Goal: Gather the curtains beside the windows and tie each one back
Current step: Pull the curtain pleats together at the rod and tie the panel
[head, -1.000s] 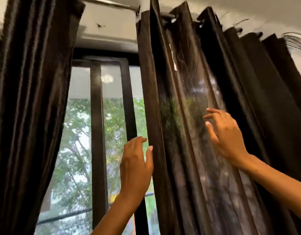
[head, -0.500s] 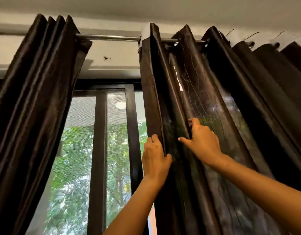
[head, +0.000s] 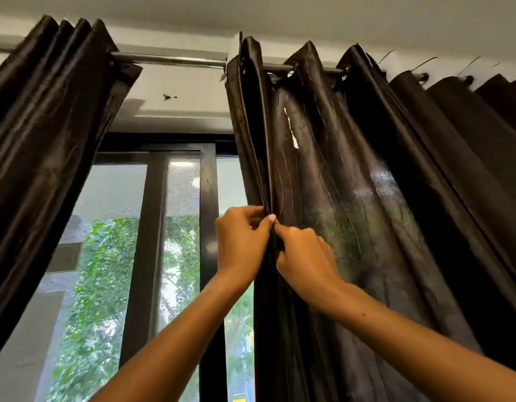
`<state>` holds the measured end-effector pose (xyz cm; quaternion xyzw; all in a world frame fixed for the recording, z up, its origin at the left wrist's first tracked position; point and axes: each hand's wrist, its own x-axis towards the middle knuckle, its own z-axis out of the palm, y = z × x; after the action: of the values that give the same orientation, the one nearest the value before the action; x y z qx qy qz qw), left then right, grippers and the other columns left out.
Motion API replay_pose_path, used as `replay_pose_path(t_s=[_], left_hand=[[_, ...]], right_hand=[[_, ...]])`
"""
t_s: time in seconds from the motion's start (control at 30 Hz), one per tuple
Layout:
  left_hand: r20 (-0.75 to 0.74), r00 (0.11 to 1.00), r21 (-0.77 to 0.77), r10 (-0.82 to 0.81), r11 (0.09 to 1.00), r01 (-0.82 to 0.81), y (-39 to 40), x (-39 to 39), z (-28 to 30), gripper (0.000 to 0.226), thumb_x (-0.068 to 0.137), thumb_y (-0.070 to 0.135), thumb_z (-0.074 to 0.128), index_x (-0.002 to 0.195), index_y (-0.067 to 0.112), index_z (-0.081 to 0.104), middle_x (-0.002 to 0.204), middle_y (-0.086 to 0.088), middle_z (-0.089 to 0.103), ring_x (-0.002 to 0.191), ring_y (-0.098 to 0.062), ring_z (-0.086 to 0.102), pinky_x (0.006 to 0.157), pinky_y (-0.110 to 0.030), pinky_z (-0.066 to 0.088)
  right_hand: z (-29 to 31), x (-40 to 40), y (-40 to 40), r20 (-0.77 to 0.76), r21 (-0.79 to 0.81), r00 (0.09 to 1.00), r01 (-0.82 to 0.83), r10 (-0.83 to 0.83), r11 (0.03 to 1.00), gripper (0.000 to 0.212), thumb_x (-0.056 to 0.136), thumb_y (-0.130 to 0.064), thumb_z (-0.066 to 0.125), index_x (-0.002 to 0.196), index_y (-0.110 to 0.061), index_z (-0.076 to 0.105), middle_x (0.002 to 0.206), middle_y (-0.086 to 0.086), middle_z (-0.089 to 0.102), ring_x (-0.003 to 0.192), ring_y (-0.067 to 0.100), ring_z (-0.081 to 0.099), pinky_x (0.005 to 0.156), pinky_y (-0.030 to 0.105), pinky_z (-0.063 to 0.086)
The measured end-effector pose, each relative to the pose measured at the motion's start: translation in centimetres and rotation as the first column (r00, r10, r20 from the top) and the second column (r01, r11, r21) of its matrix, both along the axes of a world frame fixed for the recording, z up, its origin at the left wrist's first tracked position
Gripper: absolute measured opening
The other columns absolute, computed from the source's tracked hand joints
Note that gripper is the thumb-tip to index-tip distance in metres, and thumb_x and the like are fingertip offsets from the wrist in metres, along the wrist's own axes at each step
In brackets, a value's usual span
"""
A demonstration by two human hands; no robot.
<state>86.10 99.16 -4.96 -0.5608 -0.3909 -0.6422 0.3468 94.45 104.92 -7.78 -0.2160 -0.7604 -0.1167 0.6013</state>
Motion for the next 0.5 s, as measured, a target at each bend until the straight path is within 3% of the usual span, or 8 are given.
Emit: replay_pose_path(t_s=[0.07,0.13,0.2,0.23,0.33,0.4,0.47,0.5], left_hand=[[0.032,0.999,0.018,0.036,0.999,-0.037,0.8,0.6,0.5,0.03,0.076,0.019,0.078,0.101,0.002,0.072,0.087,-0.014,0.073,0.077,-0.019,0.07,0.069,-0.042,0.059],[0.082,0.993,0.013,0.08,0.997,-0.081,1.5,0.8,1.2,0.03,0.073,0.016,0.08,0.097,0.001,0.072,0.084,-0.015,0.073,0.075,-0.021,0.07,0.069,-0.041,0.059],[0.133,0.984,-0.001,0.119,0.993,-0.12,2.3,0.8,2.0,0.024,0.071,0.01,0.08,0.092,0.001,0.073,0.08,-0.015,0.073,0.073,-0.023,0.07,0.07,-0.042,0.059],[0.149,0.98,-0.008,0.128,0.992,-0.128,2.6,0.9,2.2,0.021,0.071,0.008,0.079,0.09,0.001,0.074,0.079,-0.015,0.072,0.073,-0.024,0.069,0.072,-0.042,0.059],[0.156,0.971,-0.032,0.179,0.984,-0.176,3.1,1.0,2.3,0.02,0.072,0.007,0.079,0.09,0.001,0.074,0.081,-0.015,0.073,0.075,-0.023,0.069,0.076,-0.041,0.058],[0.152,0.964,-0.035,0.22,0.976,-0.217,3.3,1.3,2.3,0.021,0.072,0.008,0.08,0.09,0.002,0.074,0.081,-0.014,0.073,0.075,-0.022,0.069,0.078,-0.039,0.058],[0.148,0.953,-0.045,0.266,0.964,-0.262,3.2,1.4,2.3,0.021,0.072,0.01,0.08,0.09,0.002,0.074,0.083,-0.013,0.073,0.075,-0.019,0.067,0.08,-0.033,0.056],[0.149,0.946,-0.053,0.287,0.958,-0.282,3.1,1.5,2.4,0.021,0.072,0.011,0.08,0.09,0.003,0.074,0.084,-0.012,0.073,0.075,-0.018,0.066,0.079,-0.028,0.054]], right_hand=[[0.1,0.3,0.9,0.046,0.01,0.996,-0.082,0.082,0.997,0.045,0.089,-0.008,0.044,0.132,-0.021,0.046,0.106,0.012,0.064,0.097,0.037,0.058,0.064,0.033,0.035],[0.3,0.8,1.9,0.107,0.016,0.979,-0.176,0.173,0.984,0.038,0.092,-0.017,0.045,0.13,-0.023,0.05,0.108,0.01,0.066,0.099,0.036,0.059,0.067,0.034,0.04],[0.9,2.4,3.6,0.053,0.027,0.963,-0.267,0.265,0.963,0.035,0.096,-0.029,0.047,0.129,-0.023,0.057,0.123,0.004,0.064,0.113,0.029,0.058,0.085,0.036,0.048],[1.6,3.4,5.0,-0.034,0.056,0.962,-0.27,0.272,0.961,0.035,0.096,-0.032,0.049,0.127,-0.02,0.06,0.131,0.005,0.059,0.121,0.026,0.054,0.096,0.037,0.045],[4.4,6.5,9.2,-0.257,0.035,0.966,0.036,-0.026,0.999,0.054,0.095,-0.033,0.052,0.143,-0.012,0.039,0.154,0.012,0.028,0.143,0.028,0.024,0.116,0.048,0.019],[6.4,8.2,11.4,-0.261,-0.118,0.96,0.075,-0.103,0.99,0.076,0.092,-0.036,0.058,0.149,-0.007,0.018,0.156,0.019,0.018,0.143,0.036,0.019,0.114,0.054,0.021],[8.0,8.6,12.7,-0.259,-0.225,0.964,0.0,-0.059,0.974,0.087,0.089,-0.034,0.063,0.149,-0.002,0.01,0.147,0.025,0.034,0.132,0.042,0.037,0.104,0.051,0.036],[8.5,8.7,12.9,-0.261,-0.242,0.963,-0.004,-0.061,0.97,0.082,0.09,-0.028,0.064,0.148,0.0,0.014,0.138,0.026,0.045,0.125,0.043,0.045,0.097,0.048,0.04]])
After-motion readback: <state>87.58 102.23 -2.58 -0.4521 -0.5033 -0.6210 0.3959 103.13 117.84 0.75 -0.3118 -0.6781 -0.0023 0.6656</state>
